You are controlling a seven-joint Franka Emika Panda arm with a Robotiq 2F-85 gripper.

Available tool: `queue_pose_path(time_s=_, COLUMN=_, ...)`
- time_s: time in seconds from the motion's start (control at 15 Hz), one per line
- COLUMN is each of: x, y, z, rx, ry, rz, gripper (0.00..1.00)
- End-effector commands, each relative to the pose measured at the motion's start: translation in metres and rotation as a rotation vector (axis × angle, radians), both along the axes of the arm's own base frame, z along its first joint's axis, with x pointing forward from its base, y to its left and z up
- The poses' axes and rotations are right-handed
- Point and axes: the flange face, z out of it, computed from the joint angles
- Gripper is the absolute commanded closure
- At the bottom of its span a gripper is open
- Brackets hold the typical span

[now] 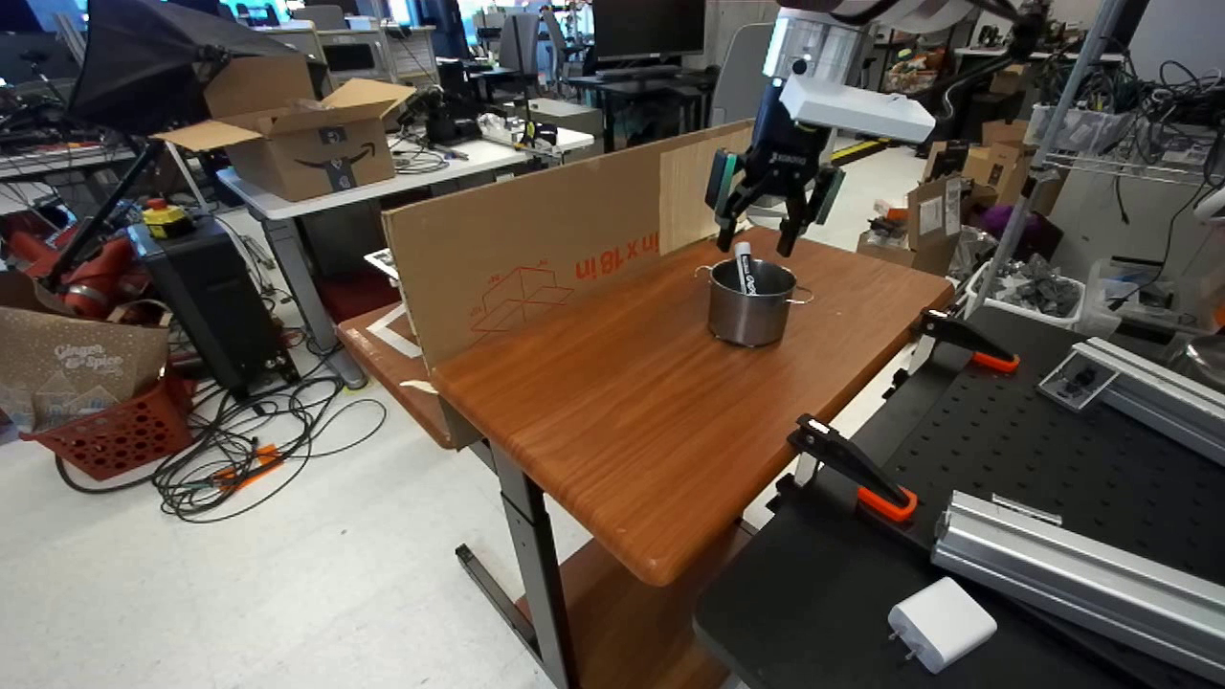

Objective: Remove the marker from the pot and place it on the table

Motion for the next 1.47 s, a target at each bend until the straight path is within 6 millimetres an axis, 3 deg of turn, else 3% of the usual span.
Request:
queue_pose_path(time_s=0.0, x=0.007, y=0.005, z=-0.003, rx=0.004, ry=-0.004, rz=-0.004, gripper=0.47)
queue_pose_path(time_s=0.47, x=0.007, y=0.009, z=-0.003, rx=0.008, ry=-0.009, rz=0.001, gripper=0.99)
queue_pose_path(time_s=1.0, x=0.001, y=0.009, z=0.007, rx=0.01, ry=-0.023, rz=0.008, gripper=0.95)
queue_pose_path(time_s=1.4, x=-0.022, y=0.016, z=0.044, rx=0.007, ry=-0.087, rz=0.028, gripper=0.95)
